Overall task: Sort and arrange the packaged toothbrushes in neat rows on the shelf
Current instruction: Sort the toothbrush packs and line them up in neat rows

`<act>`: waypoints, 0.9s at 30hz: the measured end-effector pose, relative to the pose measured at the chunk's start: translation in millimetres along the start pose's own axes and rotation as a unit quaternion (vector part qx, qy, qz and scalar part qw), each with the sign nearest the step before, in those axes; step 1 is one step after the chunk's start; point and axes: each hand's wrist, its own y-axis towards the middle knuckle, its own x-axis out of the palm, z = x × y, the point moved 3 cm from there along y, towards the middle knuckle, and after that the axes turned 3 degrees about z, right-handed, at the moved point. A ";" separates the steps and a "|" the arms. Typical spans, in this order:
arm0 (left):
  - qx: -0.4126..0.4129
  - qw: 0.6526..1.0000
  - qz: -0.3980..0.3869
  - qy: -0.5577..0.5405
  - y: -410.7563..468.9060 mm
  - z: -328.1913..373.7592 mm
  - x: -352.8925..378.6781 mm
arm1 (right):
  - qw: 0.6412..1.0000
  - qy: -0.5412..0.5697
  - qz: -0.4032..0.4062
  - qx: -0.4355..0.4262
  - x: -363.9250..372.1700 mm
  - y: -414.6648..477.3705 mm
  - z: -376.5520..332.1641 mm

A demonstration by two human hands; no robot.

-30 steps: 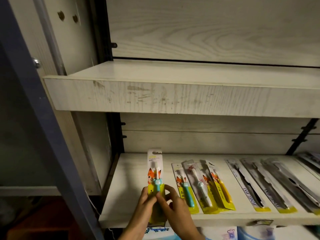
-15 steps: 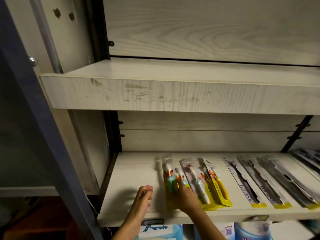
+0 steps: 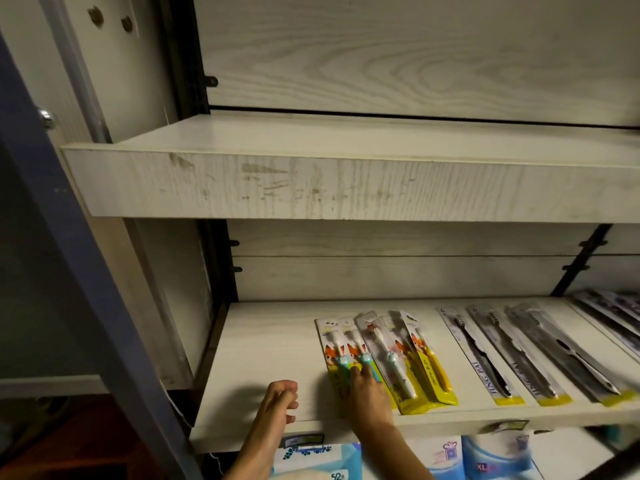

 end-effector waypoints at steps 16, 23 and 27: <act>0.055 0.993 -0.046 0.089 -9.7 2.4 63.8 | 0.987 0.115 0.104 0.052 -49.1 3.7 90.8; 0.124 0.944 0.027 0.304 -6.2 8.9 155.9 | 0.976 0.188 0.112 -0.006 -83.2 10.3 156.3; 0.091 0.884 0.059 0.456 0.3 12.1 206.4 | 0.972 0.209 0.099 -0.045 -90.0 7.8 179.4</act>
